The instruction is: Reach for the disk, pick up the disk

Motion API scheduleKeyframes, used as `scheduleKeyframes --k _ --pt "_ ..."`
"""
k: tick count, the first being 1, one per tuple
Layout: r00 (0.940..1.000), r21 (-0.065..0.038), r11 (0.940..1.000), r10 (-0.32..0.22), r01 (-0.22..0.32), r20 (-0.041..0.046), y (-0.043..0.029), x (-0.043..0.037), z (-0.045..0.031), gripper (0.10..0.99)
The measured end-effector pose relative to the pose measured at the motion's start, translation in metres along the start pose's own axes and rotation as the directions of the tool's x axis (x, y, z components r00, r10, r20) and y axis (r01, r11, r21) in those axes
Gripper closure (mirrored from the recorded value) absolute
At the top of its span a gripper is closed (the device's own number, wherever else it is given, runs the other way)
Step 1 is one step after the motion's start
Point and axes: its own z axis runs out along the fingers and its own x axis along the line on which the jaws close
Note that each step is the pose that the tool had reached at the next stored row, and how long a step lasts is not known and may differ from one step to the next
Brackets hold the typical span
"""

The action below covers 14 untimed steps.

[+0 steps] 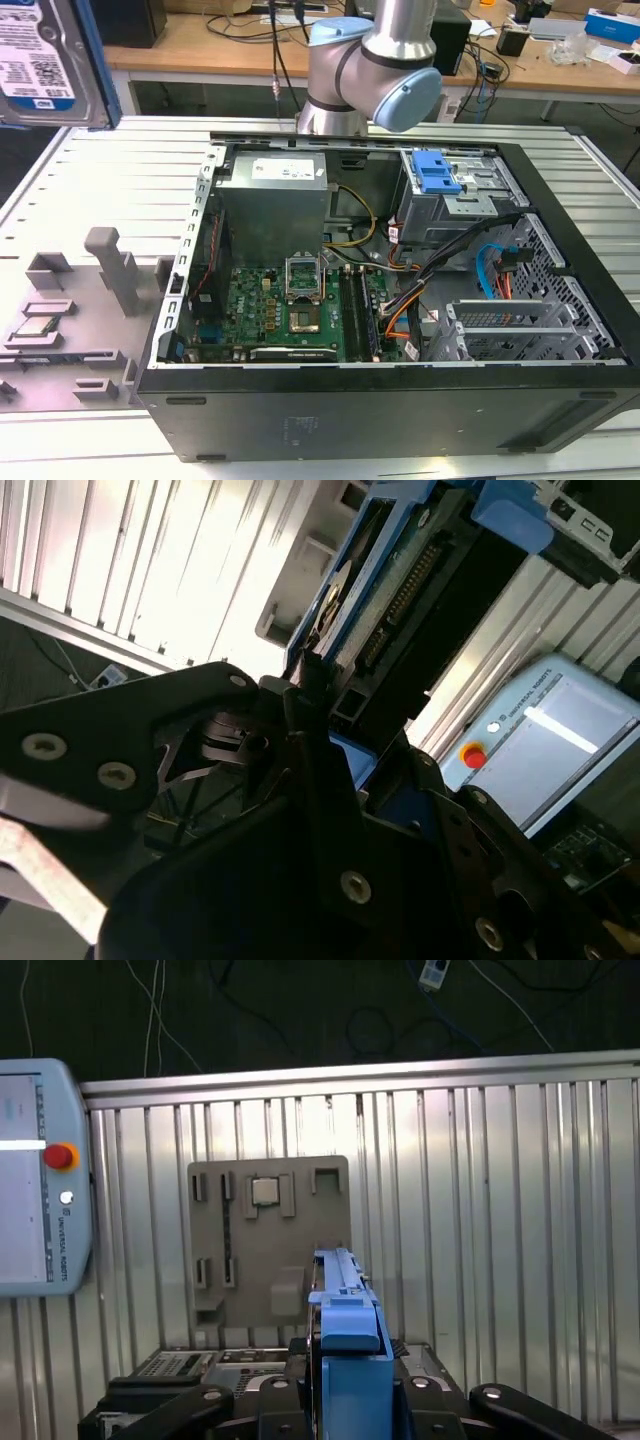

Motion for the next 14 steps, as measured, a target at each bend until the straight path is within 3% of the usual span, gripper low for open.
scheduleKeyframes --k 1,3,5,9,11,14 --pt "1.0000 0.000 1.0000 0.000 0.000 -0.0001 -0.0094 -0.0007 0.0000 0.718" --pt "1.0000 -0.001 1.0000 0.000 0.000 0.0000 -0.0184 -0.0014 0.0001 0.718" --pt "1.0000 -0.001 1.0000 0.000 0.000 -0.0001 -0.0335 -0.0025 0.0002 0.718" --pt "1.0000 -0.001 1.0000 0.000 0.000 -0.0002 -0.0508 -0.0037 0.0003 0.718" --pt "1.0000 -0.002 1.0000 0.000 0.000 -0.0002 -0.0646 -0.0048 0.0004 0.718" --pt "1.0000 -0.002 1.0000 0.000 0.000 -0.0001 -0.0758 -0.0057 0.0005 0.718"
